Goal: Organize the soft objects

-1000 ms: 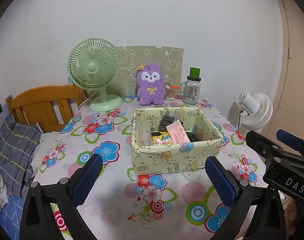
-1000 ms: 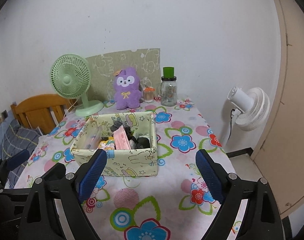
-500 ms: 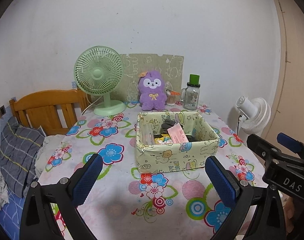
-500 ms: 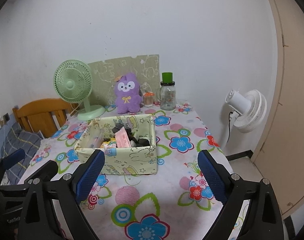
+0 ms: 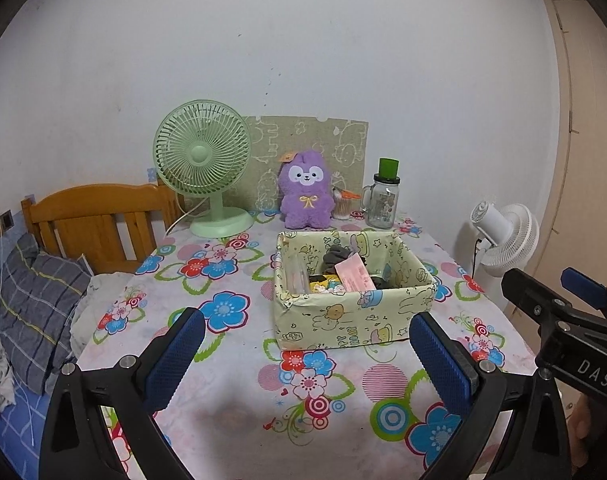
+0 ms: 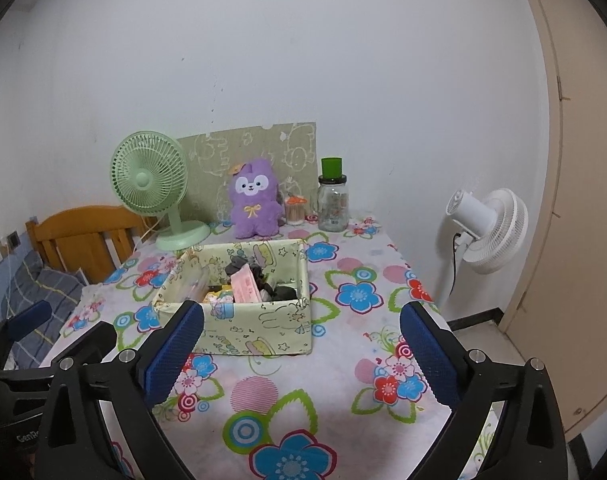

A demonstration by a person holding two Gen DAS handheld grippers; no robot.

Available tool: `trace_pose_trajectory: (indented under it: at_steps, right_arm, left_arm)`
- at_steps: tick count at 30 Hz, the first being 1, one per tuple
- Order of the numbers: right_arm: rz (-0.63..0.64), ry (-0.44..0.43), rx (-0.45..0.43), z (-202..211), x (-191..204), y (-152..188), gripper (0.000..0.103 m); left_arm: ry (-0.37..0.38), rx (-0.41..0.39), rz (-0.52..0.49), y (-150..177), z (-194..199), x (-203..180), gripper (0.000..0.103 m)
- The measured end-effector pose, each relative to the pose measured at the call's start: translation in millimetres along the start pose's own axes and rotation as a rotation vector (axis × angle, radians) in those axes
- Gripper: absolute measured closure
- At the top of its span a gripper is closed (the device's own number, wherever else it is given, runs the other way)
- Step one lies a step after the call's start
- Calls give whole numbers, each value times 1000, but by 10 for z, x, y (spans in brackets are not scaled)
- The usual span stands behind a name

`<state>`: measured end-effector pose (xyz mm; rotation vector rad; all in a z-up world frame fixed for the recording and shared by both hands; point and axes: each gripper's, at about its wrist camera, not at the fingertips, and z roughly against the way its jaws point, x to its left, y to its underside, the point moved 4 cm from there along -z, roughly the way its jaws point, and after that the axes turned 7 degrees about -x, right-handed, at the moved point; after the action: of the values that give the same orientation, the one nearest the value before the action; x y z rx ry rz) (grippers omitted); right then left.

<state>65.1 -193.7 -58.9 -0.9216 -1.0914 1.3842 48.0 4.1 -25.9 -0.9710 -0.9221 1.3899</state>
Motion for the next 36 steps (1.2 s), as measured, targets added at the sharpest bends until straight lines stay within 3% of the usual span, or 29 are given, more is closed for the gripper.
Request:
trace_pose_trajectory:
  at_steps: [36]
  right_arm:
    - [32, -16, -29, 50, 85, -41, 0]
  left_arm:
    - [-4, 10, 24, -8, -12, 74, 0]
